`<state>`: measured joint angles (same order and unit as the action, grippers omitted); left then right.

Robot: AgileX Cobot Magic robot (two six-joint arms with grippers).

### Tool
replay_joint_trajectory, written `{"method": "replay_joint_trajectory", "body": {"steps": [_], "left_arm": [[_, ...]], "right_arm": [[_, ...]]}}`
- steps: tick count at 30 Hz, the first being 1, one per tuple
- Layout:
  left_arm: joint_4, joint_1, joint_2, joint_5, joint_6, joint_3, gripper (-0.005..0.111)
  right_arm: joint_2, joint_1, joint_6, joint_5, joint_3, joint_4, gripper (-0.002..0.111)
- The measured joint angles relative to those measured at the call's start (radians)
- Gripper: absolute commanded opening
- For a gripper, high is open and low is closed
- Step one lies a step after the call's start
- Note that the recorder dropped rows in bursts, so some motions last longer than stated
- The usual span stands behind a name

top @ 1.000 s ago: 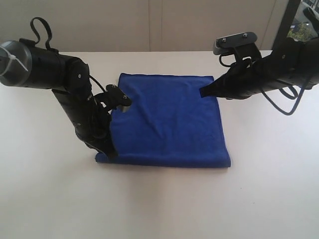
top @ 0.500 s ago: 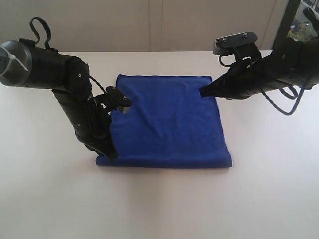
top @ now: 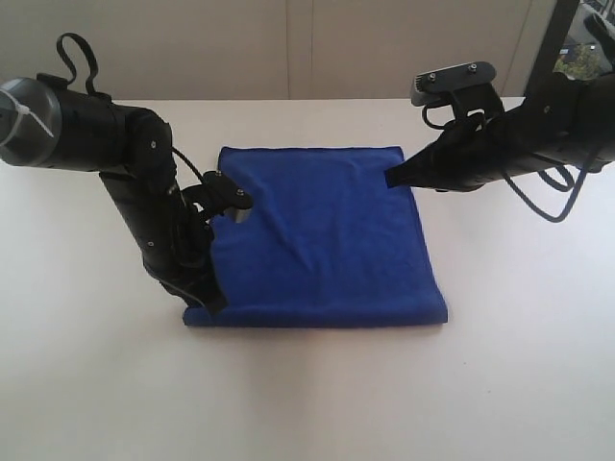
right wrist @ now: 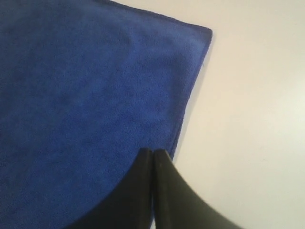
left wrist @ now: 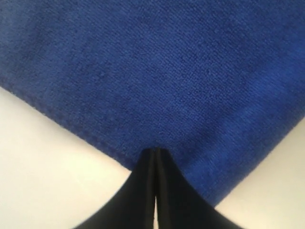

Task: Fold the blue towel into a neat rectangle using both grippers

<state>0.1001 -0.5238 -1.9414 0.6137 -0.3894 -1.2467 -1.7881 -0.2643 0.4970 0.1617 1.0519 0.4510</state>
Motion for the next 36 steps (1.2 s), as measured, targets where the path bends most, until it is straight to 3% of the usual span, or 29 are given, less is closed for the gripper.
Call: {"method": "replay_joint_trajectory", "body": {"steps": [12,19,25,32,36], "left_arm": [[-0.049,0.0,0.054,-0.026,-0.002,-0.026,0.0],[-0.063,0.0,0.212,-0.033,-0.004,-0.024,0.0],[-0.051,0.0,0.294,-0.07,-0.006,0.11,0.0],[0.051,0.0,0.296,-0.259,-0.01,0.299,0.0],[0.082,0.0,0.296,-0.317,-0.013,0.336,0.0]], "right_arm": [[0.012,0.0,0.0,-0.018,-0.004,0.0,0.0],[0.162,0.0,0.033,0.224,-0.004,0.0,0.0],[0.235,0.0,0.095,0.408,-0.079,0.0,0.0],[0.131,0.0,0.097,0.286,-0.193,0.036,0.0],[0.037,0.0,0.097,0.245,-0.197,0.061,0.0]]}}
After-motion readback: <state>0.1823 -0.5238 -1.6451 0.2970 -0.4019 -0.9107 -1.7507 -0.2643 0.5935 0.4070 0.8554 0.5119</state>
